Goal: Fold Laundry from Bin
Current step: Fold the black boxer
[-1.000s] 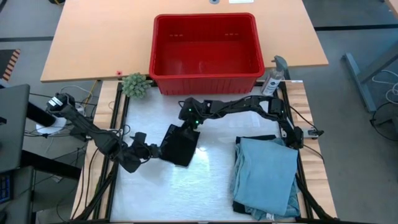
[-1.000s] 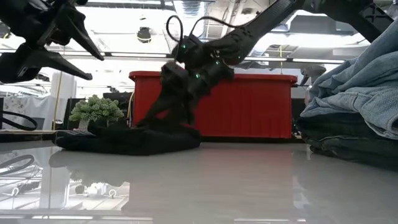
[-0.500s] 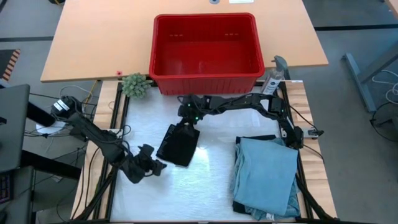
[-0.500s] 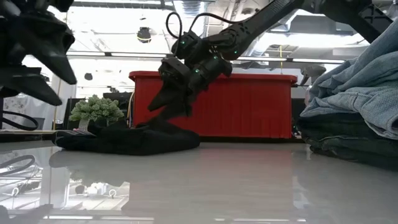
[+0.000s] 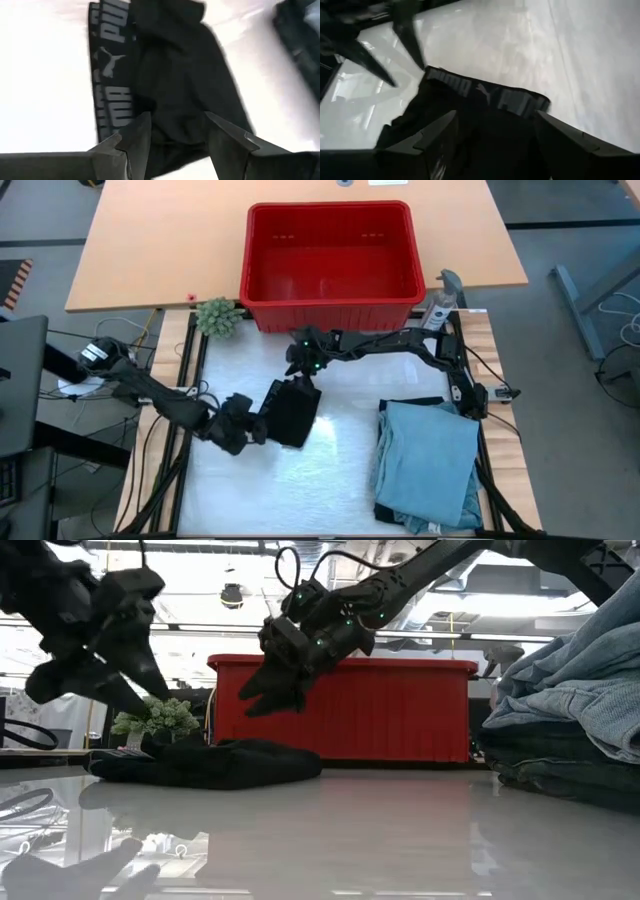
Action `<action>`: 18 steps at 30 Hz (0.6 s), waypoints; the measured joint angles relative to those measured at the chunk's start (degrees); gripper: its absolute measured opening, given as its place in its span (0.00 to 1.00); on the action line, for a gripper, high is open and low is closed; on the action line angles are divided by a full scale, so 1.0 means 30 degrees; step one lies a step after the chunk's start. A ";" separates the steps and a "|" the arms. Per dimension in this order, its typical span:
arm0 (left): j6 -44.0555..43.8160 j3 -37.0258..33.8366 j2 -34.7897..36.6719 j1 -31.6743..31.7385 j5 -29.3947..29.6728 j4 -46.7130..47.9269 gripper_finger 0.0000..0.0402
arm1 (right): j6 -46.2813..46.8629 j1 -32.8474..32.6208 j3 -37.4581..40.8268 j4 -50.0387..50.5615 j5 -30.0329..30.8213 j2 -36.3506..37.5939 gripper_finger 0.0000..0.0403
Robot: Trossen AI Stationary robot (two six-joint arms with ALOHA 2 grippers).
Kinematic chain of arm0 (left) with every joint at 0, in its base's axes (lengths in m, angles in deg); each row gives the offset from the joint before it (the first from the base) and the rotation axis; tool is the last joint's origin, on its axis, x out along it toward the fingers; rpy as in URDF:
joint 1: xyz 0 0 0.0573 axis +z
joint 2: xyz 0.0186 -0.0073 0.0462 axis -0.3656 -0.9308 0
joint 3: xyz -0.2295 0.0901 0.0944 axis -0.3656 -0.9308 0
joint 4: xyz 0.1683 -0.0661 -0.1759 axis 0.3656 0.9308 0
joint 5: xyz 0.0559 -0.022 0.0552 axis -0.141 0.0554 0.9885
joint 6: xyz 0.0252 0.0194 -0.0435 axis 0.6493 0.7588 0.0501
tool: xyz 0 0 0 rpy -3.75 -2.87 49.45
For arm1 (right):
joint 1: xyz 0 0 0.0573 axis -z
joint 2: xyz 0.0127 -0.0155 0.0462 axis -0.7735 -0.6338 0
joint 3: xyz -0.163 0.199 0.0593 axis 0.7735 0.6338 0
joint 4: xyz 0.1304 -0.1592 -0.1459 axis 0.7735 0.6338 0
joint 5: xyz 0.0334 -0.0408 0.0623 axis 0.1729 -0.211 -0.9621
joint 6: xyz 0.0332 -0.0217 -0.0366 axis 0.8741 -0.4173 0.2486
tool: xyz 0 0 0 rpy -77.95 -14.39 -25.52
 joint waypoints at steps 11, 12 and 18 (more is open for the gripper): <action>0.3762 0.0000 -0.0945 0.2183 -0.2749 0.0238 0.42 | 0.0577 -0.0273 -0.0007 0.0125 0.0555 0.0000 0.71; 0.3918 0.0000 -0.1203 0.2344 -0.2934 0.0215 0.42 | 0.0829 -0.0273 -0.0007 0.0136 0.0538 0.0000 0.71; 0.4698 0.0000 -0.2736 0.3129 -0.5299 -0.0565 0.35 | 0.1081 -0.0280 0.0015 0.0613 0.0108 0.0234 0.71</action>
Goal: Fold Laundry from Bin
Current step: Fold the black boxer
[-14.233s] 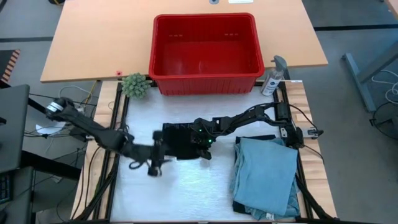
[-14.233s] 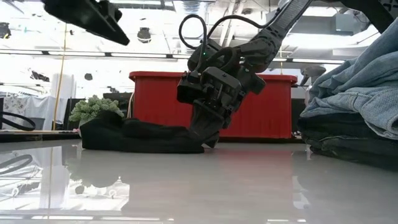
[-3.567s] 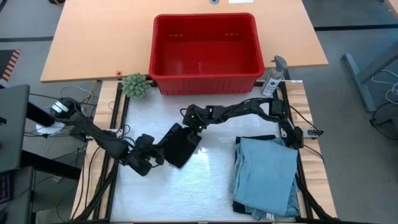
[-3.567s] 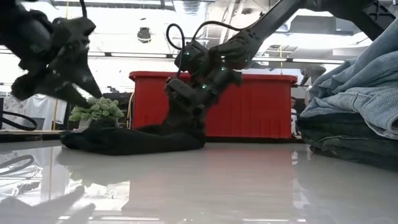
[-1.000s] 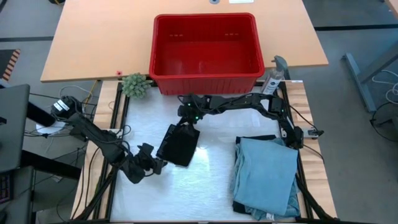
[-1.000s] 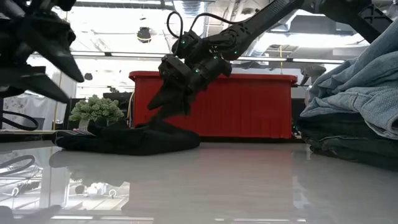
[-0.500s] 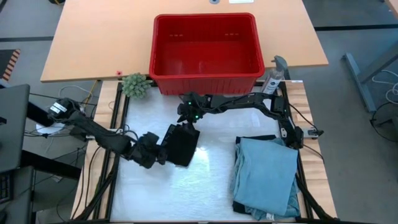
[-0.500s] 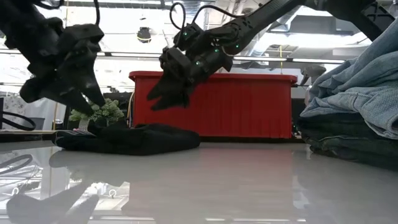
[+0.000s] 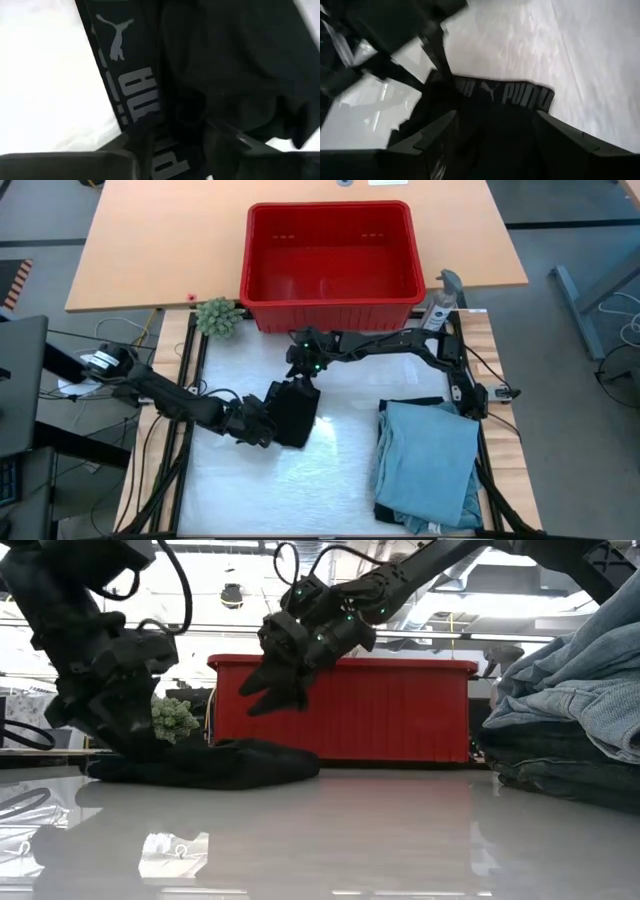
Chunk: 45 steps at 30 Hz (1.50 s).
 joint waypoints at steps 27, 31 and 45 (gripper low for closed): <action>-0.2116 0.3810 0.2226 -0.2133 0.0344 0.5478 0.00 | -0.1229 -0.0338 -0.0022 0.2556 -0.1227 0.0684 0.71; -0.2672 0.3803 0.2226 -0.2525 0.0712 0.6458 0.00 | -0.1655 -0.0783 -0.0022 0.2716 -0.3543 0.0692 0.69; -0.2565 0.3803 0.2226 -0.2686 0.0740 0.7378 0.00 | -0.5198 -0.2943 -0.0015 0.3481 0.2184 0.0684 0.05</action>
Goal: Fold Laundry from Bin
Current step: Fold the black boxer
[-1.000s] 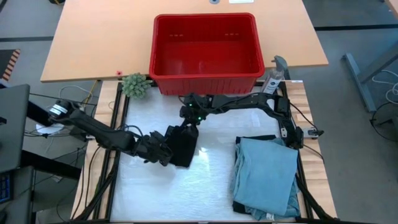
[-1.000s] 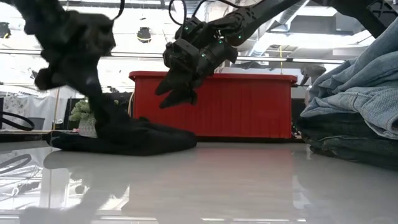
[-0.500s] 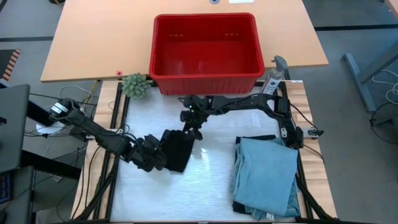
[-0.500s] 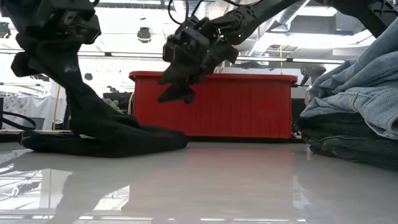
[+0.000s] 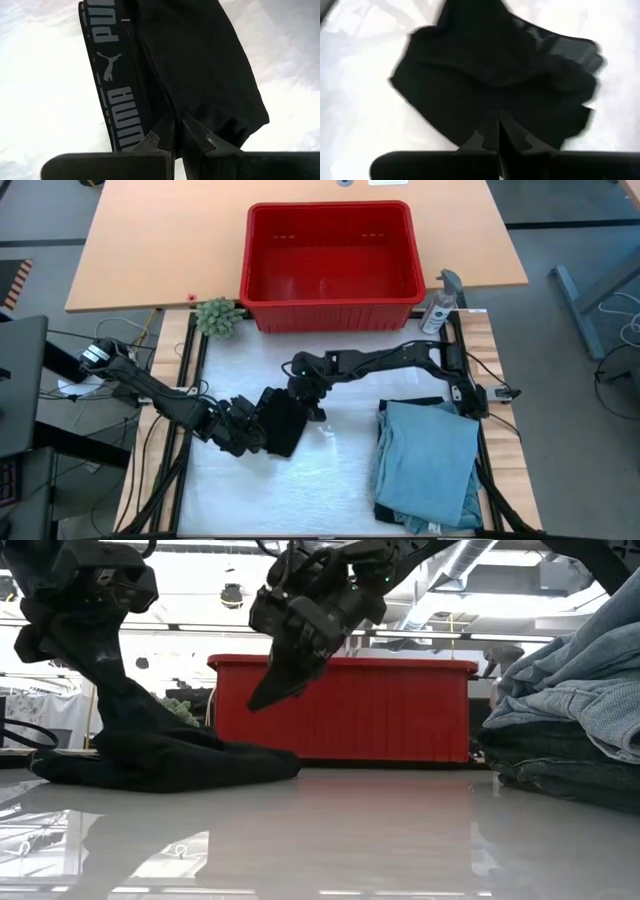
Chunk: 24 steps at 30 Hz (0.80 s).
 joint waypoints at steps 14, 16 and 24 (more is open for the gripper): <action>-0.0313 -0.0015 0.0015 -0.0098 0.0323 0.0430 0.00 | 0.0083 -0.0425 0.0024 -0.1889 0.0058 -0.1691 0.04; -0.0154 -0.0021 0.0015 -0.0098 0.0257 0.0436 0.00 | 0.0060 -0.0604 -0.0076 -0.2413 0.0004 -0.2060 0.04; 0.0007 -0.0022 0.0046 -0.0214 -0.0674 0.0400 0.00 | 0.0158 -0.0397 -0.0069 -0.2645 0.0139 -0.3223 0.04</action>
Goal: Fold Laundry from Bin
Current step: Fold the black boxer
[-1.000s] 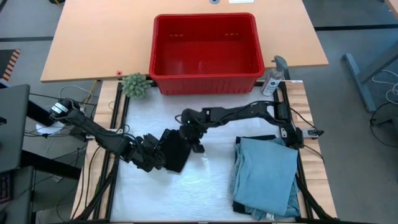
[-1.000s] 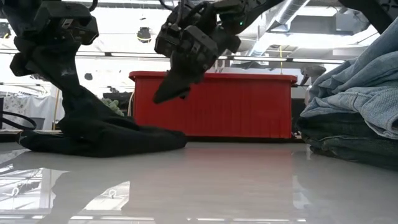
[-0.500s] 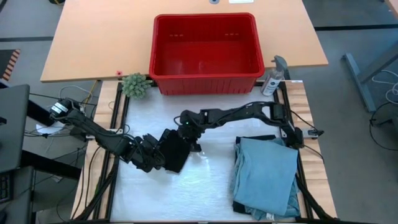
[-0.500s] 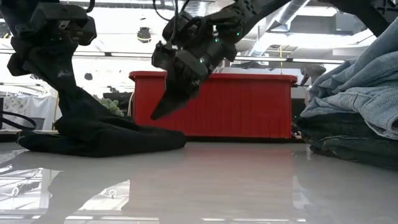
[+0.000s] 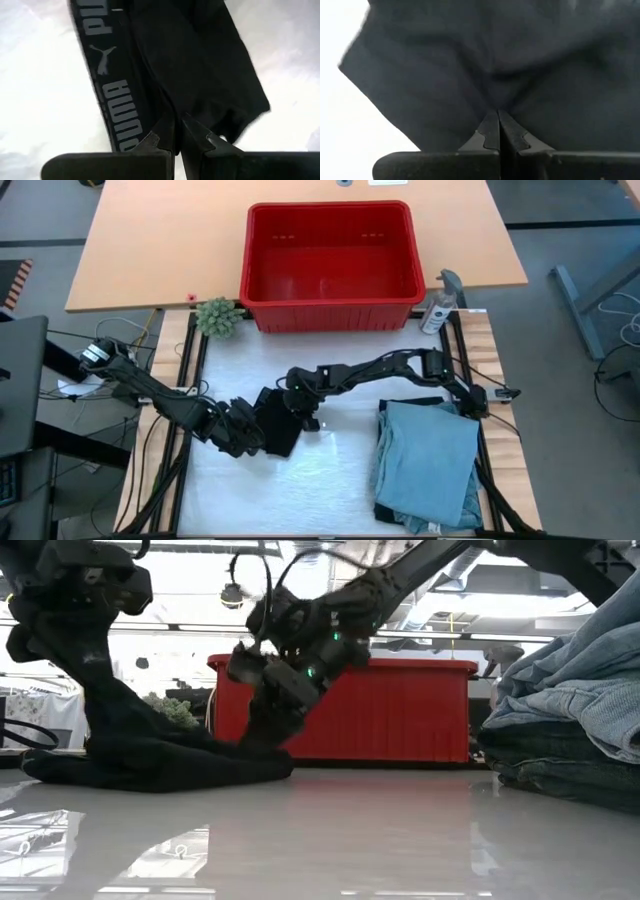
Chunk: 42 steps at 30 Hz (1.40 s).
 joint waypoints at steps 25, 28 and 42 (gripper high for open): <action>-0.0514 0.2768 -0.0038 -0.1621 -0.2953 0.3175 0.00 | 0.0865 0.0464 0.0054 0.0011 -0.0581 -0.0580 0.04; 0.0025 0.2244 -0.0038 -0.1763 -0.4140 0.1525 0.03 | 0.0865 0.0463 0.0054 -0.0009 -0.0581 -0.0588 0.04; -0.3054 0.2152 -0.0337 -0.3170 0.3384 0.1875 0.33 | 0.1121 0.0463 0.0069 -0.0062 -0.0567 -0.0595 0.04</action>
